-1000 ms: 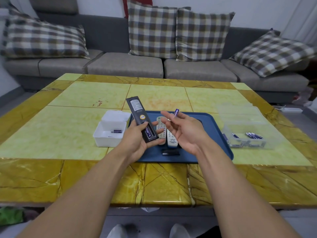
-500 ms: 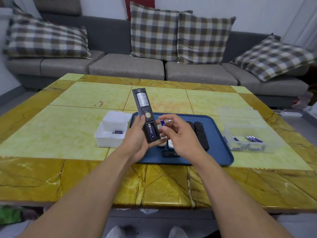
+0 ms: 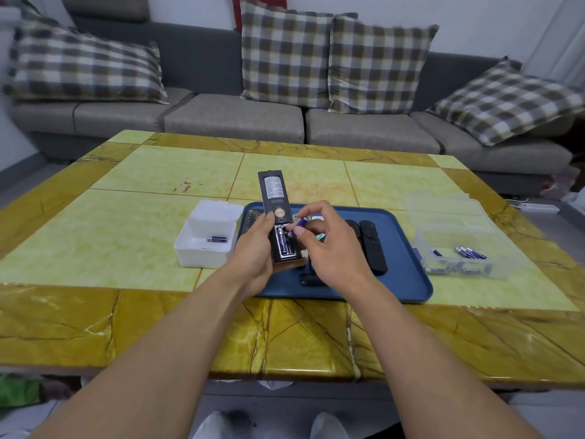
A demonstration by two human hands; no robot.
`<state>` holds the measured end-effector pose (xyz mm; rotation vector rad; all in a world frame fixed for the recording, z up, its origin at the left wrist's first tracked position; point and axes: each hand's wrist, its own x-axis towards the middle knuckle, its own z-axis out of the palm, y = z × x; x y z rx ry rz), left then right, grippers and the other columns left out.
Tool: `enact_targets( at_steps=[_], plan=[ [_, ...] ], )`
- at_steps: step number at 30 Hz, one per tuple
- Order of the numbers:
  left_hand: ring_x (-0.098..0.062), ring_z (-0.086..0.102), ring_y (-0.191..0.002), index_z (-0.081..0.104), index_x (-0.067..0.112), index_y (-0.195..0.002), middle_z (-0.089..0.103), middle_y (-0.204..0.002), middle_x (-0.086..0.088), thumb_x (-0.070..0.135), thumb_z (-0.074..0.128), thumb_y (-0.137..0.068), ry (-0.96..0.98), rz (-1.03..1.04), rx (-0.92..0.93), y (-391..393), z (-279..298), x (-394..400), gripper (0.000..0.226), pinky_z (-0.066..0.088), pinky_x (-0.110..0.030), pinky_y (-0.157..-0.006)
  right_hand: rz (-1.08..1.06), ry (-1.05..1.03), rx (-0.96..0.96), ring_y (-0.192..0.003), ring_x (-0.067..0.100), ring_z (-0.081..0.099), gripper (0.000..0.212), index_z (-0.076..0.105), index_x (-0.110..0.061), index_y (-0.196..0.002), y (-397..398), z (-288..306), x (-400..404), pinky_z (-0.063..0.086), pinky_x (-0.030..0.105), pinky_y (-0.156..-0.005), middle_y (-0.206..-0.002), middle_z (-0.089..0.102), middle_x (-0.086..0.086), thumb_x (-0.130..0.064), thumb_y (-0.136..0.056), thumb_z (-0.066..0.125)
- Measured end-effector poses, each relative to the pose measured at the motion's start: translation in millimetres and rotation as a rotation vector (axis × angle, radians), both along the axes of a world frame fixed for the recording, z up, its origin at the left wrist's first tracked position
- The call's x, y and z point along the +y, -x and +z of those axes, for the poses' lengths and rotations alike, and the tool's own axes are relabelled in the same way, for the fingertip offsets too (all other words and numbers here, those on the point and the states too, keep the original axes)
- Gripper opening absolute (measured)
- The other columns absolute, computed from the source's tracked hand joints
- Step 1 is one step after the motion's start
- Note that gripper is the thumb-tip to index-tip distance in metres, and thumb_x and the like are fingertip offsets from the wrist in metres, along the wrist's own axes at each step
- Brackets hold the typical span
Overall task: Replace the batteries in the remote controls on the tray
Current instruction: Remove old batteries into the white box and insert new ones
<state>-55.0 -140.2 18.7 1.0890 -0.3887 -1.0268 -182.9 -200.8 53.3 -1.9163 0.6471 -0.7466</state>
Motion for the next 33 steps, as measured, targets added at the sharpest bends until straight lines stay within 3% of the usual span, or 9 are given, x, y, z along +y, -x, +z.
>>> enact_targets(
  at_steps=[4, 7, 11, 13, 15, 19, 24, 28, 33],
  plan=[
    [-0.041, 0.064, -0.118, 0.053, 0.009, -0.132, 0.069, -0.123, -0.021, 0.035, 0.033, -0.11, 0.028, -0.004, 0.04, -1, 2, 0, 0.04, 0.051, -0.063, -0.097, -0.064, 0.143, -0.002, -0.085, 0.003, 0.067, 0.01, 0.075, -0.024, -0.097, 2, -6, -4, 0.051, 0.012, -0.061, -0.094, 0.074, -0.01, -0.019, -0.088, 0.074],
    [-0.038, 0.065, -0.117, 0.051, 0.009, -0.134, 0.069, -0.125, -0.019, 0.034, 0.031, -0.11, 0.049, -0.002, 0.049, -2, 2, 2, 0.04, 0.053, -0.058, -0.097, -0.1, 0.27, 0.067, -0.084, 0.005, 0.068, 0.018, 0.08, -0.028, -0.101, 1, -5, -8, 0.051, 0.011, -0.07, -0.092, 0.076, -0.008, -0.026, -0.082, 0.08],
    [-0.029, 0.071, -0.102, 0.051, 0.013, -0.133, 0.069, -0.124, -0.019, 0.031, 0.031, -0.11, 0.078, 0.037, 0.047, -2, 6, 5, 0.035, 0.06, -0.049, -0.082, -0.06, 0.289, 0.123, -0.078, -0.006, 0.064, 0.023, 0.078, -0.026, -0.109, 2, -3, -6, 0.045, 0.002, -0.068, -0.1, 0.075, -0.012, -0.025, -0.086, 0.077],
    [-0.029, 0.072, -0.1, 0.048, 0.015, -0.135, 0.07, -0.122, -0.018, 0.032, 0.031, -0.111, 0.088, 0.045, 0.056, -3, 7, 5, 0.035, 0.062, -0.047, -0.078, -0.041, 0.263, 0.138, -0.068, -0.008, 0.062, 0.023, 0.077, -0.027, -0.109, 3, -5, -4, 0.045, 0.006, -0.062, -0.093, 0.074, -0.014, -0.026, -0.087, 0.077],
    [-0.03, 0.072, -0.1, 0.047, 0.016, -0.136, 0.071, -0.12, -0.017, 0.033, 0.03, -0.111, 0.086, 0.042, 0.052, -3, 6, 5, 0.035, 0.062, -0.045, -0.075, -0.047, 0.262, 0.126, -0.071, -0.002, 0.063, 0.023, 0.078, -0.027, -0.107, 3, -8, -3, 0.048, 0.013, -0.063, -0.093, 0.076, -0.01, -0.025, -0.084, 0.079],
    [-0.03, 0.071, -0.098, 0.049, 0.015, -0.136, 0.072, -0.12, -0.012, 0.034, 0.031, -0.11, 0.08, -0.002, -0.001, -1, 7, 6, 0.037, 0.058, -0.042, -0.075, -0.034, 0.22, 0.057, -0.078, -0.003, 0.061, 0.027, 0.08, -0.019, -0.099, 2, -8, -2, 0.046, 0.008, -0.068, -0.101, 0.069, -0.011, -0.012, -0.073, 0.086],
    [-0.037, 0.068, -0.112, 0.047, 0.02, -0.137, 0.072, -0.123, -0.01, 0.036, 0.03, -0.11, 0.096, -0.019, -0.036, -1, 6, 5, 0.036, 0.053, -0.055, -0.096, -0.096, 0.142, 0.021, -0.066, -0.001, 0.058, 0.03, 0.08, -0.021, -0.099, 2, -12, -3, 0.049, 0.013, -0.062, -0.085, 0.07, -0.018, -0.014, -0.071, 0.088],
    [-0.035, 0.067, -0.115, 0.045, 0.018, -0.139, 0.071, -0.123, -0.012, 0.034, 0.031, -0.11, 0.108, -0.005, 0.003, -1, 6, 6, 0.036, 0.05, -0.059, -0.1, -0.118, 0.234, -0.022, -0.082, -0.007, 0.064, 0.022, 0.08, -0.02, -0.1, 3, -14, -4, 0.052, 0.016, -0.076, -0.088, 0.073, -0.016, -0.018, -0.078, 0.084],
    [-0.029, 0.071, -0.108, 0.05, 0.021, -0.13, 0.072, -0.122, -0.01, 0.032, 0.033, -0.11, 0.118, 0.0, 0.025, -2, 6, 8, 0.028, 0.056, -0.05, -0.093, -0.079, 0.326, 0.007, -0.092, 0.002, 0.068, 0.021, 0.08, -0.02, -0.102, -2, -21, -6, 0.054, 0.022, -0.086, -0.099, 0.076, -0.008, -0.018, -0.081, 0.081]
  ],
)
